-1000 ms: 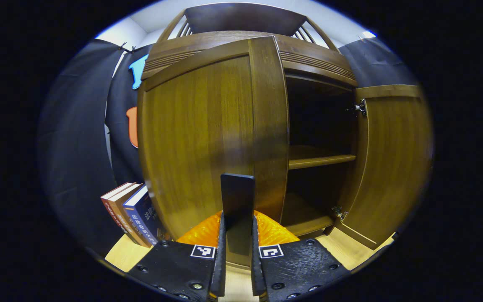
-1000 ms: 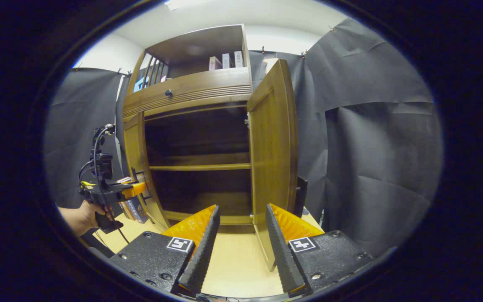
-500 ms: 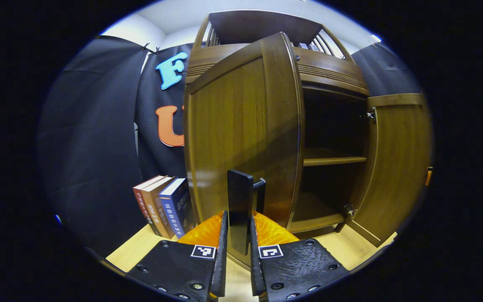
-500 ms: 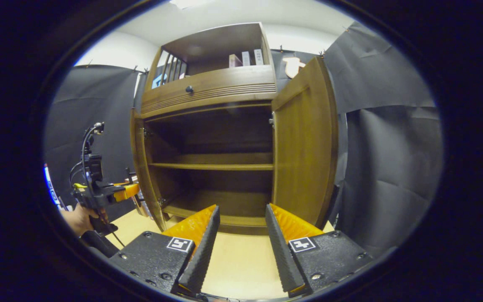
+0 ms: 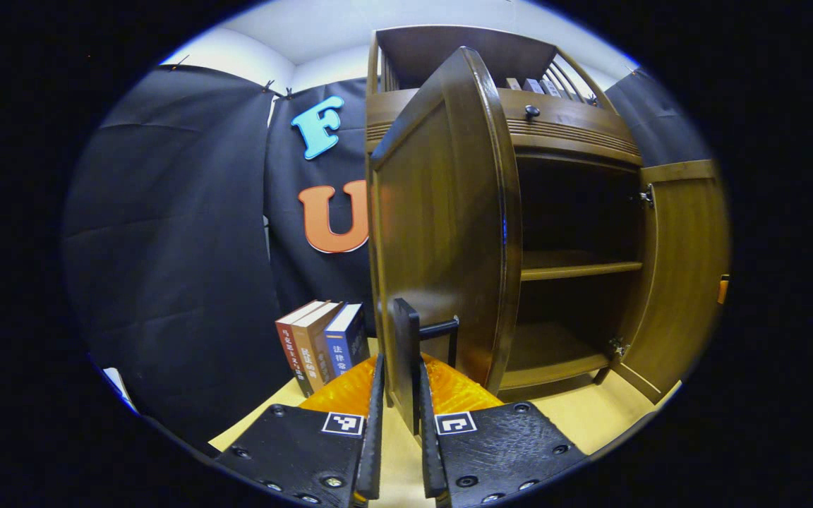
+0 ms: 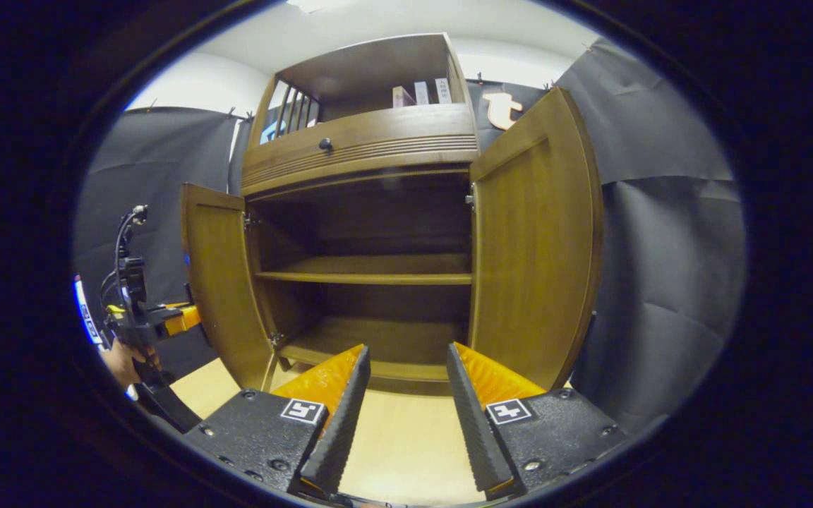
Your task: Open the right door of the double-door shoe cabinet with the right hand, and open the left door with the left hand.
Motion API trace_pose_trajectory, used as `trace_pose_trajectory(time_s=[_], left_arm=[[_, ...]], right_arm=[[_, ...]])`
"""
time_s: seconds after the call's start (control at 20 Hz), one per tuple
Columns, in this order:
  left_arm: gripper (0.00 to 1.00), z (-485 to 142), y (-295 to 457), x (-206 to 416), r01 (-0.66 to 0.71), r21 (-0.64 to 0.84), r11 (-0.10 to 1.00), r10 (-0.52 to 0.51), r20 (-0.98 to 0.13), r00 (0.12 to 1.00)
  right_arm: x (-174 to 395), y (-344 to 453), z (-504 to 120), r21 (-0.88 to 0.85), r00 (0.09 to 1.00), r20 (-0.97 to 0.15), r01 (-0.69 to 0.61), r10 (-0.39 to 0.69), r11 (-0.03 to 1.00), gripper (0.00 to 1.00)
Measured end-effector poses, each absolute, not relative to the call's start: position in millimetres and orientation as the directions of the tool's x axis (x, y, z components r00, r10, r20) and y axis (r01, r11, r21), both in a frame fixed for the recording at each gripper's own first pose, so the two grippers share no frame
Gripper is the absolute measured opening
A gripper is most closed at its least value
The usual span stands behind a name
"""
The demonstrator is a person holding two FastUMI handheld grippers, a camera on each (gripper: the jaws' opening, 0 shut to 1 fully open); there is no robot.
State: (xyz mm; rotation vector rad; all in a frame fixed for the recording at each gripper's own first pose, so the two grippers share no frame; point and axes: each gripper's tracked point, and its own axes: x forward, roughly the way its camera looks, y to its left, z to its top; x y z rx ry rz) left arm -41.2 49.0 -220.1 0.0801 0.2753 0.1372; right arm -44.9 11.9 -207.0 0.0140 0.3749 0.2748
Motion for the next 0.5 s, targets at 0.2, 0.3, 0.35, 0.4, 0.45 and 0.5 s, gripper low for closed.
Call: trace_pose_trajectory(time_s=[0.2, 0.3, 0.35, 0.4, 0.45, 0.5], left_arm=[[0.21, -216, 80, -45, -0.160, 0.071, 0.985, 0.173, -0.256, 0.951], [0.17, -215, 84, -47, -0.144, 0.056, 0.988, 0.153, -0.258, 0.954], [0.17, -215, 84, -46, -0.127, 0.059, 0.990, 0.138, -0.259, 0.956], [0.17, -215, 86, -46, -0.111, 0.062, 0.992, 0.124, -0.263, 0.957], [0.16, -215, 89, -46, -0.103, 0.059, 0.993, 0.115, -0.265, 0.957], [0.16, -214, 92, -47, -0.100, 0.052, 0.994, 0.111, -0.265, 0.958]], right_arm=[[-39, 24, -209, 0.067, 0.891, -0.365, -0.263, 0.269, 0.962, 0.70], [-36, 33, -209, 0.062, 0.889, -0.365, -0.271, 0.275, 0.961, 0.70], [-34, 37, -210, 0.059, 0.889, -0.366, -0.275, 0.277, 0.960, 0.70], [-33, 42, -210, 0.058, 0.887, -0.366, -0.281, 0.283, 0.958, 0.70], [-32, 46, -212, 0.056, 0.885, -0.368, -0.285, 0.285, 0.957, 0.70], [-31, 49, -213, 0.054, 0.884, -0.369, -0.288, 0.287, 0.956, 0.70]])
